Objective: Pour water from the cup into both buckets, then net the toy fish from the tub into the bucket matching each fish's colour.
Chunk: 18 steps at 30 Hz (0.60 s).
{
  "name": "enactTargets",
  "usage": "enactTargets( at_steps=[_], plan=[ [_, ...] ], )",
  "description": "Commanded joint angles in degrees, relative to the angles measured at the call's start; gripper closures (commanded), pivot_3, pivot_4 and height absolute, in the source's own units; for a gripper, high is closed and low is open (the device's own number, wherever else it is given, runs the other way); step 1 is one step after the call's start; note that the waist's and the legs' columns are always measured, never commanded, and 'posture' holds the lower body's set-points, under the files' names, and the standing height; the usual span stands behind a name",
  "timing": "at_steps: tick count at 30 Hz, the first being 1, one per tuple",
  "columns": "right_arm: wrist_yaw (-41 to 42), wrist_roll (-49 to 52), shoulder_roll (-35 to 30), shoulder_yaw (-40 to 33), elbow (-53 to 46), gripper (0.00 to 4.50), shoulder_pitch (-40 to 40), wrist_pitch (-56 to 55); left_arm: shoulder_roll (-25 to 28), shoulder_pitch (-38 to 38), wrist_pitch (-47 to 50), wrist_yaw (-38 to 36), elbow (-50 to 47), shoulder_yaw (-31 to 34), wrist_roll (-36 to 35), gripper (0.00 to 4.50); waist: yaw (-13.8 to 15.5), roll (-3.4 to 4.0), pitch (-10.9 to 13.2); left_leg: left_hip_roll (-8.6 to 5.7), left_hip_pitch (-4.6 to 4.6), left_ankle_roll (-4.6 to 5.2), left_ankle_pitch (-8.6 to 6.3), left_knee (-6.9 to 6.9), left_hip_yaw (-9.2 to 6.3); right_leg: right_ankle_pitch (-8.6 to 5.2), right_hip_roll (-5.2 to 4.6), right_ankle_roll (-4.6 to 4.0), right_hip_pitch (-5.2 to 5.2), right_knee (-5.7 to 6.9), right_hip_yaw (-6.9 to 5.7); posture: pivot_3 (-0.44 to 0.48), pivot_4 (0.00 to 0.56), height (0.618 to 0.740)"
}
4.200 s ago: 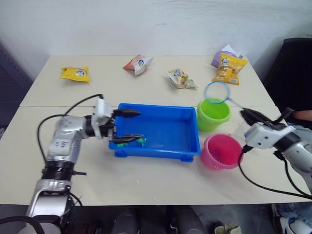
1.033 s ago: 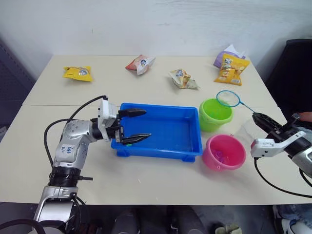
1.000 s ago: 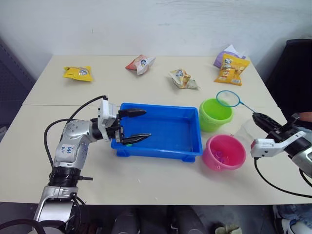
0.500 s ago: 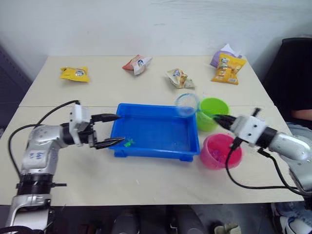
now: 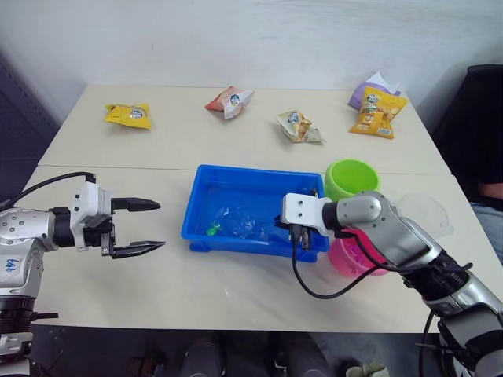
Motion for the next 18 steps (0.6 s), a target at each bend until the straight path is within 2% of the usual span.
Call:
enactTargets(
  at_steps=[1,6,11,18],
  plan=[
    [2.06,-0.54,3.38,-0.1,1.32,4.5,-2.41,-0.71,0.98,0.72,-0.65,0.84,-1.93,0.95,0.7,0.02,-0.09,0.0,0.0,0.0,0.0,0.0,0.0,0.0,0.01,0.0,0.01,0.0,0.0,0.01,0.0,0.0,0.15,0.74],
    [5.46,3.86,8.68,-2.03,0.68,4.5,-2.7,4.37,0.75,1.81,-0.14,1.75,-3.16,1.06,0.72,0.02,-0.72,0.0,0.0,0.05,0.01,0.0,0.0,-0.01,0.04,0.0,0.05,0.0,-0.04,0.1,0.0,0.0,0.15,0.74],
    [7.87,9.4,10.99,-5.81,-0.92,4.5,-4.07,11.02,0.41,1.84,0.59,2.46,-3.76,0.88,0.15,0.02,-0.71,0.0,0.0,0.02,0.0,0.01,-0.01,-0.01,0.04,0.0,0.01,0.0,-0.05,0.1,0.01,0.0,0.15,0.74],
    [8.78,13.99,8.39,-11.81,-4.93,4.5,-1.88,15.01,-1.16,0.95,1.02,3.33,-3.83,0.32,-0.49,0.02,-0.75,0.01,0.0,0.03,0.0,0.02,-0.04,-0.04,0.02,0.0,0.01,0.0,-0.05,0.08,-0.01,0.0,0.15,0.74]
  ],
)
